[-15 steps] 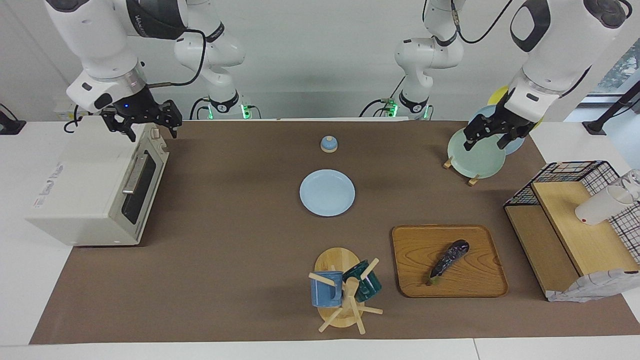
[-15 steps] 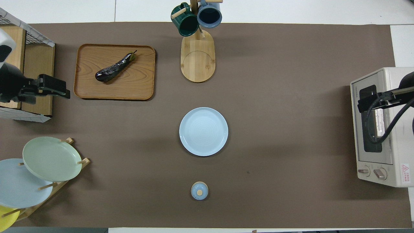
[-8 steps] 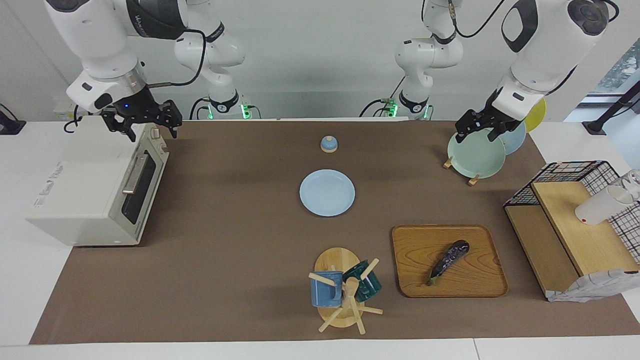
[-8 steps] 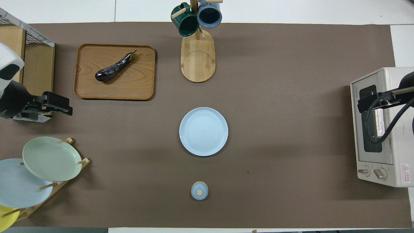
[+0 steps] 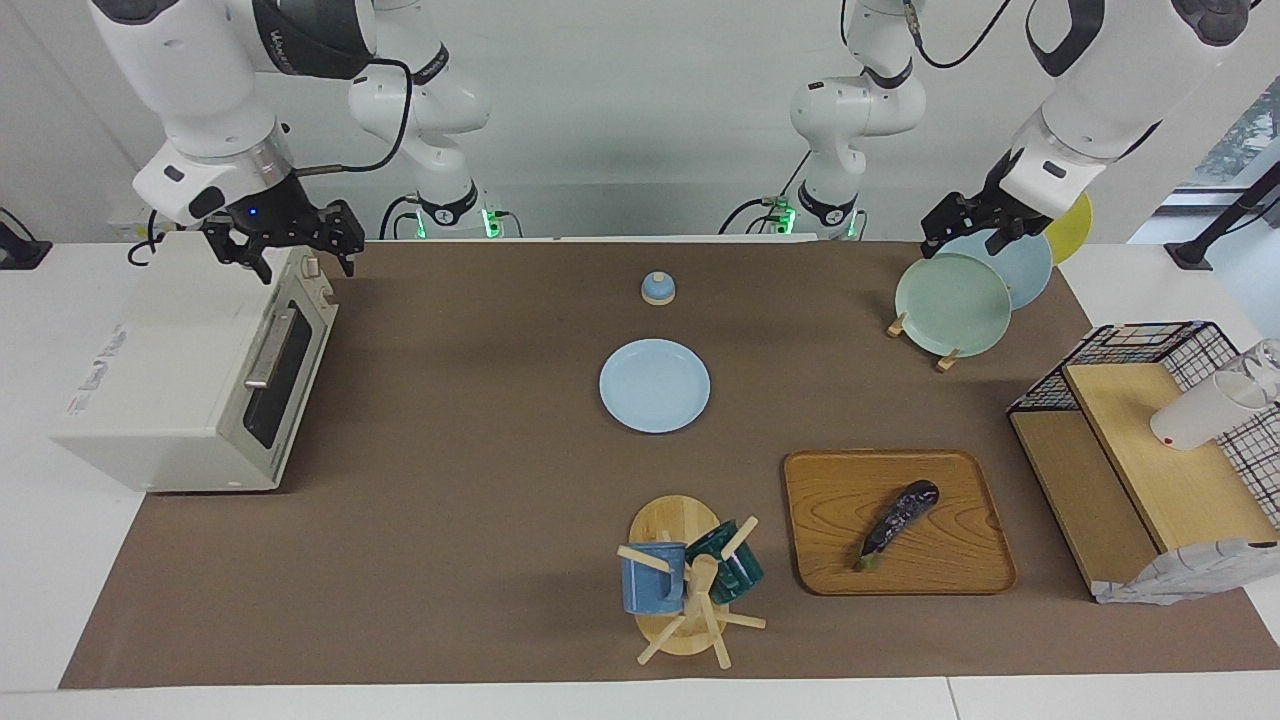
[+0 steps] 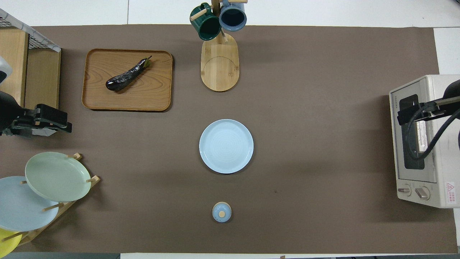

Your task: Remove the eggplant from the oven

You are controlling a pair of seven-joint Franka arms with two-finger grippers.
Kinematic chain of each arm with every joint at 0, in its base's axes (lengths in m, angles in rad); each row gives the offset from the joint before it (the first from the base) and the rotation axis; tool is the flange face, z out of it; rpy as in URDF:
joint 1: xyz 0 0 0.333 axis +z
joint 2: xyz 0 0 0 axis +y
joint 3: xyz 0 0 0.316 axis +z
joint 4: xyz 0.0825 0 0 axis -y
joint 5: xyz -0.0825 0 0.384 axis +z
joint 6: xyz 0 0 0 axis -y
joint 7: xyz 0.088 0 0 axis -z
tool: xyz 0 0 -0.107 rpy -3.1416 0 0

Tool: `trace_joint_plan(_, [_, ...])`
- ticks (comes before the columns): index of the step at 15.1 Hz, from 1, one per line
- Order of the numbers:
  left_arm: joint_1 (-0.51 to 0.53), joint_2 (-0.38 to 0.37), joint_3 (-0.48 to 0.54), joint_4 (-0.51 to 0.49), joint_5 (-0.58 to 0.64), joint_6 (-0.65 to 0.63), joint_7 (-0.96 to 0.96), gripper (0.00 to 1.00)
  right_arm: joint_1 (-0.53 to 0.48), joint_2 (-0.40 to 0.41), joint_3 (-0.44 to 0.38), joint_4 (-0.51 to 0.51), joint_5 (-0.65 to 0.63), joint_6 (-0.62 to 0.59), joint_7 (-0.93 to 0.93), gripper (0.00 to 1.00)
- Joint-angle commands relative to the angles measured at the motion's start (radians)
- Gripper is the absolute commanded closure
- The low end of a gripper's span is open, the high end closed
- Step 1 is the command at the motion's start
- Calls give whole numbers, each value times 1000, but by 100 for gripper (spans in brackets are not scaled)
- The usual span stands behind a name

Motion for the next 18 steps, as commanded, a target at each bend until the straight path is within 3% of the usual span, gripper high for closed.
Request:
trace_joint_plan(1, [9, 6, -7, 32, 24, -4, 12, 0, -9, 5, 4, 13, 23, -19, 6, 0])
trace_joint_plan(3, [5, 8, -17, 39, 134, -24, 26, 0, -9, 5, 4, 13, 23, -19, 4, 0])
trace_joint_plan(18, [23, -3, -17, 10, 61, 37, 26, 0, -9, 5, 4, 13, 23, -19, 6, 0])
